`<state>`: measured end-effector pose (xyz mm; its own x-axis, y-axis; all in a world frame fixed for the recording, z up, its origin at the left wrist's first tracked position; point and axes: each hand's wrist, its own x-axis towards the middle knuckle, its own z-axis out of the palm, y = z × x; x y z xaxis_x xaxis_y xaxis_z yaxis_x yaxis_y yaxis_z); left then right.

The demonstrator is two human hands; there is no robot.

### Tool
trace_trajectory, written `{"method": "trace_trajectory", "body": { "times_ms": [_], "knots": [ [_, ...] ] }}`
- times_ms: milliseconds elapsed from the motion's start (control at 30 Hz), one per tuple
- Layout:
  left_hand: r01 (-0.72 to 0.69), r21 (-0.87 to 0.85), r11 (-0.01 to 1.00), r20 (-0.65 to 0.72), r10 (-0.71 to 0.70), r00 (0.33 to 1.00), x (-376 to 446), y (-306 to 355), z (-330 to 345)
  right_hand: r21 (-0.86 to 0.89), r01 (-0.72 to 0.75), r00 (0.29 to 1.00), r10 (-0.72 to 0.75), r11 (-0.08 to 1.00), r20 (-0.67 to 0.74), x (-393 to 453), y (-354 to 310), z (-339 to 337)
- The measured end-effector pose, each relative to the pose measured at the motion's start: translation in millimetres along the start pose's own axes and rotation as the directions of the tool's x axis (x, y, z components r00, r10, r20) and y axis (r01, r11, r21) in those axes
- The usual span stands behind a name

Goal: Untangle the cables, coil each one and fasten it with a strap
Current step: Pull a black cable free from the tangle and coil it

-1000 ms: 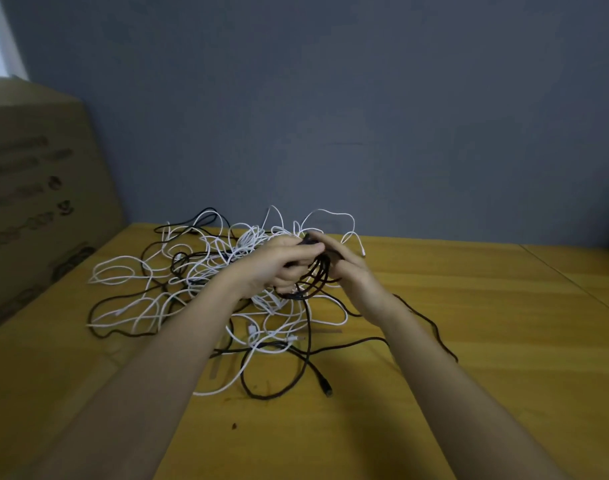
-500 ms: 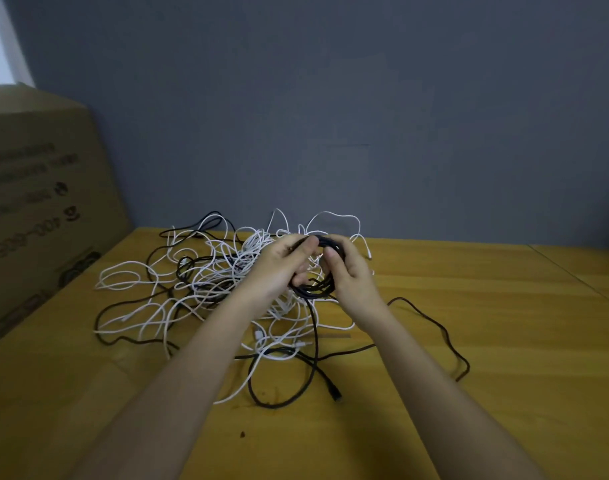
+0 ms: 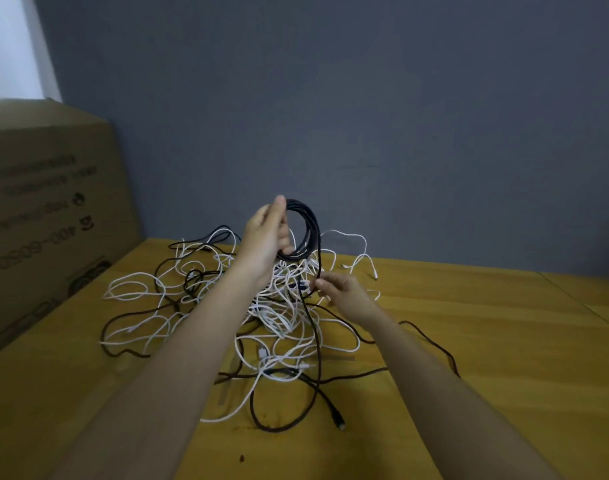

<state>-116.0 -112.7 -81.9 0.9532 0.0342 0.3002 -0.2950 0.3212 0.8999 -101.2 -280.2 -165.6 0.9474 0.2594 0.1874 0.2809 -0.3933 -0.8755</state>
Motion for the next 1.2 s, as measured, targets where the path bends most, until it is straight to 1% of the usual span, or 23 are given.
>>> {"method": "trace_trajectory", "body": {
  "times_ms": [67, 133, 233, 300, 333, 367, 467, 533, 567, 634, 700, 734, 767, 800, 834, 867, 900, 967, 1034, 1067, 1100, 1134, 1200],
  "knots": [
    [-0.014, 0.022, 1.000, -0.041, 0.015, 0.999, 9.2, 9.5, 3.0, 0.046, -0.046, 0.986, 0.053, 0.998, -0.156, 18.0, -12.6, -16.9],
    [-0.044, 0.049, 0.998, -0.062, 0.047, 0.997, 19.9, 19.5, 9.0, 0.123, 0.020, 0.899, 0.036, 0.992, -0.437, 37.8, -40.6, -47.6],
    [-0.104, 0.134, 0.986, -0.026, 0.109, 0.994, 34.0, 35.0, 26.1, 0.168, 0.320, 0.660, -0.092, 0.932, -0.746, 50.4, -103.2, -90.9],
    [-0.124, 0.179, 0.976, 0.013, 0.124, 0.992, 37.7, 42.5, 41.4, 0.098, 0.500, 0.483, -0.184, 0.860, -0.856, 46.5, -130.3, -108.4],
    [-0.129, 0.184, 0.974, 0.031, 0.126, 0.992, 37.7, 44.7, 49.0, 0.079, 0.530, 0.435, -0.191, 0.844, -0.880, 42.9, -135.2, -112.3],
    [-0.132, 0.181, 0.974, 0.045, 0.126, 0.991, 36.7, 45.6, 55.8, 0.070, 0.507, 0.424, -0.177, 0.859, -0.888, 39.2, -133.8, -115.6],
    [-0.155, 0.241, 0.958, 0.099, 0.134, 0.986, 30.1, 40.5, 69.6, 0.082, 0.256, 0.452, -0.045, 0.963, -0.891, 27.9, -97.5, -125.3],
    [-0.182, 0.306, 0.934, 0.165, 0.136, 0.977, 24.5, 31.8, 75.5, 0.115, 0.158, 0.447, 0.033, 0.981, -0.894, 19.3, -77.0, -135.3],
    [-0.191, 0.323, 0.927, 0.197, 0.131, 0.972, 22.7, 27.7, 77.5, 0.121, 0.164, 0.436, 0.038, 0.979, -0.899, 15.7, -77.4, -140.5],
    [-0.195, 0.337, 0.921, 0.238, 0.118, 0.964, 20.6, 22.7, 79.5, 0.142, 0.278, 0.419, 0.013, 0.950, -0.908, 13.5, -90.1, -150.6],
    [-0.167, 0.309, 0.936, 0.240, 0.093, 0.966, 20.1, 19.5, 78.7, 0.075, 0.364, 0.377, -0.073, 0.929, -0.923, 13.2, -101.3, -153.5],
    [-0.145, 0.279, 0.949, 0.229, 0.081, 0.970, 20.0, 17.9, 77.7, 0.014, 0.344, 0.370, -0.121, 0.939, -0.921, 10.3, -100.5, -149.8],
    [-0.115, 0.241, 0.964, 0.205, 0.065, 0.977, 19.4, 16.1, 76.7, -0.095, 0.253, 0.381, -0.189, 0.963, -0.905, 8.2, -92.9, -146.8],
    [-0.088, 0.200, 0.976, 0.174, 0.053, 0.983, 18.5, 14.0, 74.5, -0.258, 0.075, 0.439, -0.264, 0.963, -0.859, 5.2, -80.7, -141.9],
    [-0.069, 0.155, 0.986, 0.138, 0.048, 0.989, 17.9, 11.8, 72.0, -0.463, -0.122, 0.544, -0.332, 0.878, -0.771, 0.7, -65.3, -134.1],
    [-0.053, 0.102, 0.993, 0.101, 0.043, 0.994, 18.2, 9.7, 68.5, -0.662, -0.252, 0.641, -0.391, 0.706, -0.661, -6.4, -50.7, -124.2],
    [-0.034, 0.060, 0.998, 0.069, 0.030, 0.997, 18.9, 7.1, 64.9, -0.818, -0.253, 0.723, -0.461, 0.517, -0.515, -14.2, -37.0, -111.8],
    [-0.014, 0.027, 1.000, 0.028, 0.014, 1.000, 18.7, 0.3, 60.5, -0.973, -0.082, 0.843, -0.505, 0.217, -0.184, -31.3, -17.3, -79.5],
    [0.013, -0.034, 0.999, -0.008, -0.013, 1.000, 15.6, -8.5, 61.7, -0.992, 0.066, 0.860, -0.510, 0.108, 0.001, -41.9, -8.0, -50.9],
    [0.038, -0.068, 0.997, -0.026, -0.040, 0.999, 13.2, -13.4, 63.6, -0.990, 0.125, 0.850, -0.523, 0.070, 0.070, -46.1, -5.1, -39.5],
    [0.045, -0.027, 0.999, -0.036, -0.046, 0.998, 11.3, -19.5, 64.7, -0.984, 0.174, 0.817, -0.564, 0.042, 0.121, -49.2, -6.0, -31.2],
    [0.031, 0.111, 0.993, -0.033, -0.028, 0.999, 9.0, -26.0, 63.7, -0.978, 0.208, 0.779, -0.607, 0.014, 0.157, -51.9, -8.2, -25.9],
    [-0.030, 0.500, 0.865, 0.067, -0.004, 0.998, 3.2, -37.1, 56.9, -0.947, 0.320, 0.676, -0.709, 0.036, 0.201, -56.4, -14.8, -22.5]
  ]
}}
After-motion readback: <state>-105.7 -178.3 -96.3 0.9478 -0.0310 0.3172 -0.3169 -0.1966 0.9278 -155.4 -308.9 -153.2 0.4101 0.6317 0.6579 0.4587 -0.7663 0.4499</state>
